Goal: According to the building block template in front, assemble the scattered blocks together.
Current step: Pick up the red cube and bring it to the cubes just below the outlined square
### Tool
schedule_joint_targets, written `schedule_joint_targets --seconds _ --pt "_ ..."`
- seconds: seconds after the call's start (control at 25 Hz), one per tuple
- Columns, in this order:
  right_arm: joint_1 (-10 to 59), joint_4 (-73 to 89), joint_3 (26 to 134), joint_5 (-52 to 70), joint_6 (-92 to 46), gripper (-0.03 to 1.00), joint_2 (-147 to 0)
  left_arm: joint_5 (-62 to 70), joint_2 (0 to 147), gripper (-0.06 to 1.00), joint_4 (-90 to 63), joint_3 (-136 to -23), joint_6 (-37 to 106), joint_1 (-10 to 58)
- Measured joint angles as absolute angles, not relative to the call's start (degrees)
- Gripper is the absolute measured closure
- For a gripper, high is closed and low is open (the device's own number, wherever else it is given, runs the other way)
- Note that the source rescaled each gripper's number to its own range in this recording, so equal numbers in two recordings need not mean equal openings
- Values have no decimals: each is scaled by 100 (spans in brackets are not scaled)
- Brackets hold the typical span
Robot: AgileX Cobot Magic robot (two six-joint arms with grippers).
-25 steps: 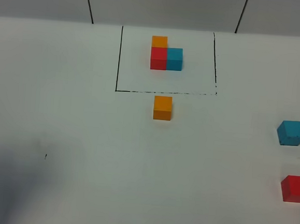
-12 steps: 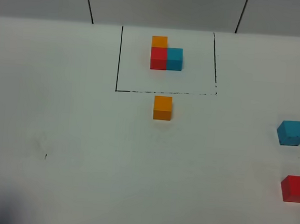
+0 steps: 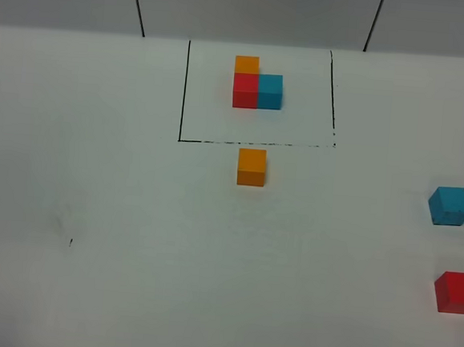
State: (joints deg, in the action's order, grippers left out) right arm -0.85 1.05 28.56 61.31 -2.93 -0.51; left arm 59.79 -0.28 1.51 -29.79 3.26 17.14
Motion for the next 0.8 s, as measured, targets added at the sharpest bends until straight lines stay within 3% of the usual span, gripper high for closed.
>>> schedule_joint_targets --seconds 0.28,0.8 --pt "-85 105 2856 6131 -293 33 -51 6041 -33 11 140 -2901 443 1714" --pt "-85 105 2856 6131 -293 33 -51 6041 -33 49 137 -2901 448 1651"
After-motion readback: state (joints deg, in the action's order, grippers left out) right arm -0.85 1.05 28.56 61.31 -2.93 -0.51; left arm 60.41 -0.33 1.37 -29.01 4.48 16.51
